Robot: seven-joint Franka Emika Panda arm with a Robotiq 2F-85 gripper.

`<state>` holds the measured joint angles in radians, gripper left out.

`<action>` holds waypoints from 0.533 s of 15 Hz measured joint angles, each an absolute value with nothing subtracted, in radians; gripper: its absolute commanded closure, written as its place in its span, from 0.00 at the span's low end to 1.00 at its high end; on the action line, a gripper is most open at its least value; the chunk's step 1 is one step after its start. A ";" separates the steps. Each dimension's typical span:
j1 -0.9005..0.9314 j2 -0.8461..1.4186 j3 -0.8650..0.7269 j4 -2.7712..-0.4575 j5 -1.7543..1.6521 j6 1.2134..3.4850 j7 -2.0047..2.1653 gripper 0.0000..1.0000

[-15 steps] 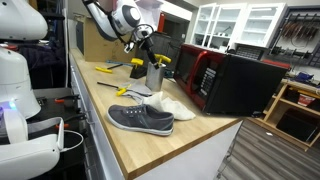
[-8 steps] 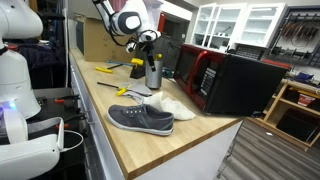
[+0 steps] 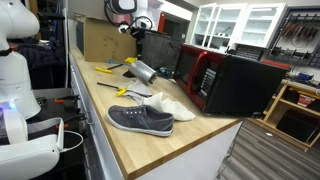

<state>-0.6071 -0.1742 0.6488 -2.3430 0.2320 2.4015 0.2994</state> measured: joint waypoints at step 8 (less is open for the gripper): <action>-0.238 -0.431 0.220 -2.372 -0.088 2.177 0.380 1.00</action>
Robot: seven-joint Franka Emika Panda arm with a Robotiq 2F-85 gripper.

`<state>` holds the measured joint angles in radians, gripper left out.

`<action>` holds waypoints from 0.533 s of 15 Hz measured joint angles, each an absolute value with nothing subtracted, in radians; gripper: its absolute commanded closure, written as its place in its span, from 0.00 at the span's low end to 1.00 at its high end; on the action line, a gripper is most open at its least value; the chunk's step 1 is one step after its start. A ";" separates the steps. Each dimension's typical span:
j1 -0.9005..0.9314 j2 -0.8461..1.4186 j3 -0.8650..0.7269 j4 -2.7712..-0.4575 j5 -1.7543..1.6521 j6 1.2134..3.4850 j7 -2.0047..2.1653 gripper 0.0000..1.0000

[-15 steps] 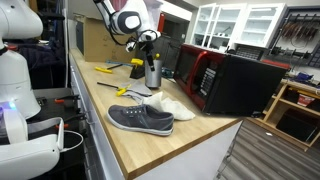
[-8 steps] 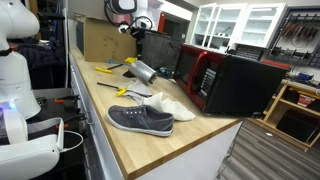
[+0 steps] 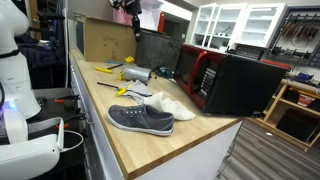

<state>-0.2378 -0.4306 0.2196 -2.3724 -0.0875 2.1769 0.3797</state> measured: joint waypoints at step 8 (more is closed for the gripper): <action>-0.092 -0.463 0.124 -2.388 -0.119 1.951 0.234 0.39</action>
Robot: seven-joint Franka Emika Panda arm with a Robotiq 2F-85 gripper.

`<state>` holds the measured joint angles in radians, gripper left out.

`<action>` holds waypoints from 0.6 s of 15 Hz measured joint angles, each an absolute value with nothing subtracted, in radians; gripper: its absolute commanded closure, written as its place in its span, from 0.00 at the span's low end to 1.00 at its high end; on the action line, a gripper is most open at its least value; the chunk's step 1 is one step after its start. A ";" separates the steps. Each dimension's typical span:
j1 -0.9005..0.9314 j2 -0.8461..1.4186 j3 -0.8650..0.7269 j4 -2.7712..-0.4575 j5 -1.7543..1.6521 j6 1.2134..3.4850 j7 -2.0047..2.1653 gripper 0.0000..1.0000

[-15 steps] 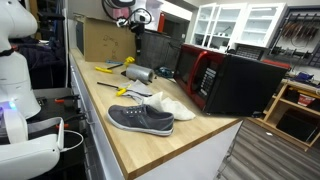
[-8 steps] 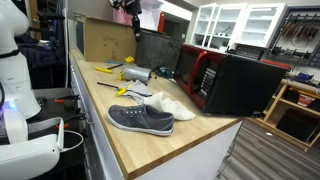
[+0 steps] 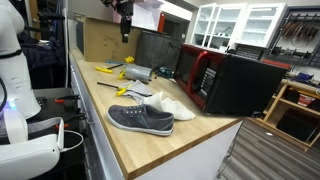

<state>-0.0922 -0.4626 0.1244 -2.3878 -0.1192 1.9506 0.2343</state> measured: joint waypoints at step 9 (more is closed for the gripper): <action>-0.101 -0.453 0.039 -2.398 -0.416 1.874 0.117 0.00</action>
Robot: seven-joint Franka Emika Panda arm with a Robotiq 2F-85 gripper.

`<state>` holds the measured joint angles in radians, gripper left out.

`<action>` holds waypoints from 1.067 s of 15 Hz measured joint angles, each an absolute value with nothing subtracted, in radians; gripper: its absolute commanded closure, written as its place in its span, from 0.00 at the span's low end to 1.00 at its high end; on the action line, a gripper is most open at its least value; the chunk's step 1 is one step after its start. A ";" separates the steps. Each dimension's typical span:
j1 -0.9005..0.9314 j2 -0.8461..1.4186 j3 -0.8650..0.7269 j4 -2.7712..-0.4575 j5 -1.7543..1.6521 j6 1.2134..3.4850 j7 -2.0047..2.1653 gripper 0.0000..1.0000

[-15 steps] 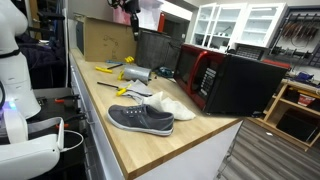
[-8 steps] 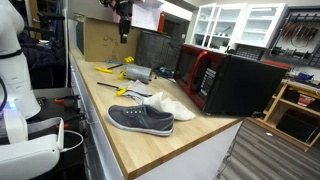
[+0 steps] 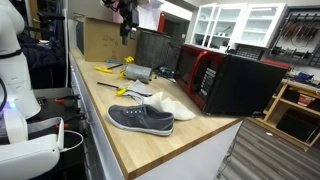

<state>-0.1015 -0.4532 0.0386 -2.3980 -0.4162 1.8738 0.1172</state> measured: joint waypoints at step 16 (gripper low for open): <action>-0.028 0.019 -0.019 -1.938 -0.449 1.792 -0.454 0.00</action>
